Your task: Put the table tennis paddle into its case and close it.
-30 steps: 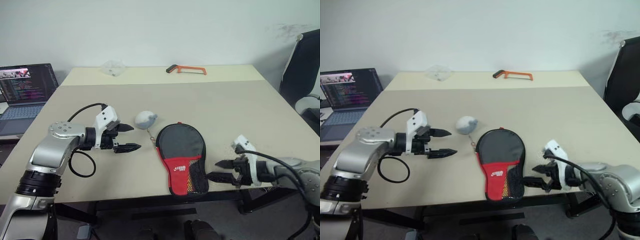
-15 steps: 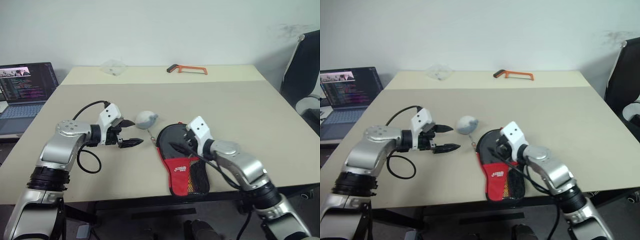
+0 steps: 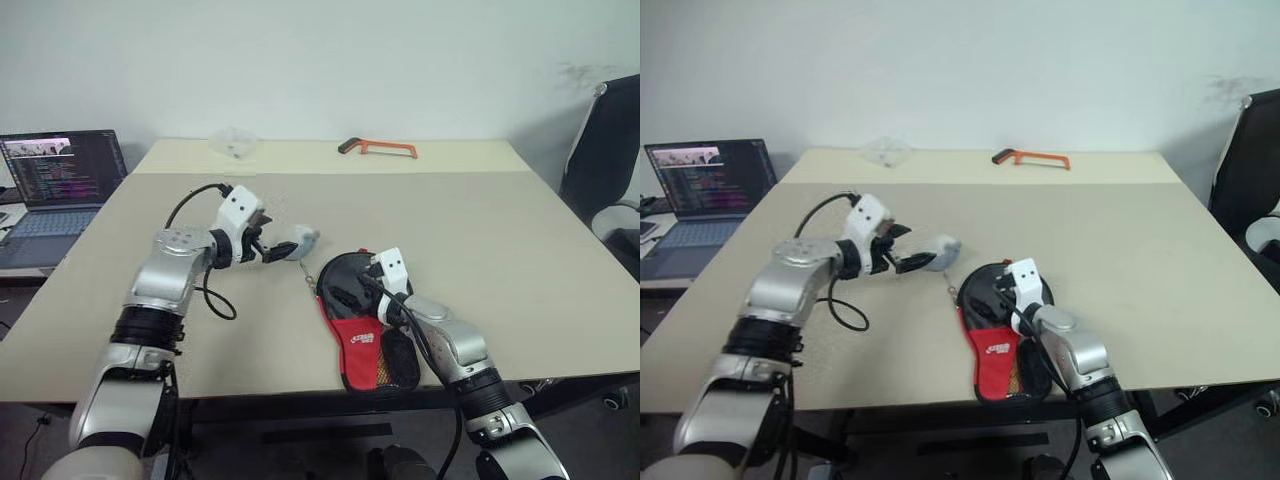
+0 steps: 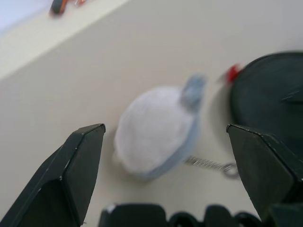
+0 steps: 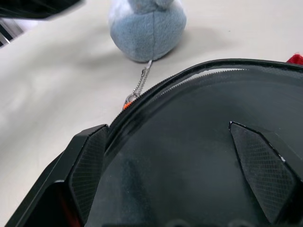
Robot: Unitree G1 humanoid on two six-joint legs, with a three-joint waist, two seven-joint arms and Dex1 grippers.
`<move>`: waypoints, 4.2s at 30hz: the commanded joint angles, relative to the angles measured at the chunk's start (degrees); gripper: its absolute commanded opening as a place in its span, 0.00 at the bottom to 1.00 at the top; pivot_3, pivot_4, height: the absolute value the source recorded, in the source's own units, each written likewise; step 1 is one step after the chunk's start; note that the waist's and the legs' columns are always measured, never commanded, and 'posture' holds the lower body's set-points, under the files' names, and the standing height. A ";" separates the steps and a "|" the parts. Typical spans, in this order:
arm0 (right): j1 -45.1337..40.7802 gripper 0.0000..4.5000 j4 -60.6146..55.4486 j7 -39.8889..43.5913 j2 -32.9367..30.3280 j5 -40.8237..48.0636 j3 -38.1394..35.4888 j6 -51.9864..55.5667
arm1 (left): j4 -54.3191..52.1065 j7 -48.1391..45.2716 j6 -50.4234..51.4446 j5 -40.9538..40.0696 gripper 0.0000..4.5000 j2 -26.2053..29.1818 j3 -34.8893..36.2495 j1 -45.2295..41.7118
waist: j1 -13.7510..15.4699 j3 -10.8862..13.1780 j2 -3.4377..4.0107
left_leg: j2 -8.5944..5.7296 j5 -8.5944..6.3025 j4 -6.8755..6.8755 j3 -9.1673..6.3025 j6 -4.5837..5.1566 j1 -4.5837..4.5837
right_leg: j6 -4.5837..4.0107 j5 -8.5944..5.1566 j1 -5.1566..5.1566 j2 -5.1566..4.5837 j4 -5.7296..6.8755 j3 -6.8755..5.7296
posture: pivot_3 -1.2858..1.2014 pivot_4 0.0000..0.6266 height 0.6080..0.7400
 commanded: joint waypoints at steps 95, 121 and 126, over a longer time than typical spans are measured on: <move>6.21 1.00 -2.98 0.81 -0.44 -6.49 3.07 20.66 | 52.78 55.51 -41.22 48.42 0.10 -33.10 -26.27 -28.07 | 0.42 -0.71 -0.15 | -0.05 -0.02 -0.05 -0.12 -0.01 0.02 | 0.50 -0.29 0.19 -0.12 -0.13 -0.38 | 0.52 0.24 1.00; 6.61 1.00 -3.43 0.46 -0.17 -6.24 2.15 21.91 | 53.13 56.59 -38.33 50.63 0.10 -32.56 -27.38 -29.29 | 0.41 -0.72 -0.13 | -0.05 -0.03 -0.08 -0.16 -0.01 0.01 | 0.54 -0.33 0.19 -0.11 -0.16 -0.43 | 0.52 0.24 1.00; 6.64 1.00 -3.62 0.70 -0.25 -6.26 2.29 22.27 | 53.21 57.02 -38.69 51.18 0.10 -33.48 -28.17 -29.52 | 0.44 -0.72 -0.13 | -0.06 -0.03 -0.08 -0.18 -0.02 0.00 | 0.55 -0.34 0.19 -0.12 -0.17 -0.46 | 0.52 0.24 1.00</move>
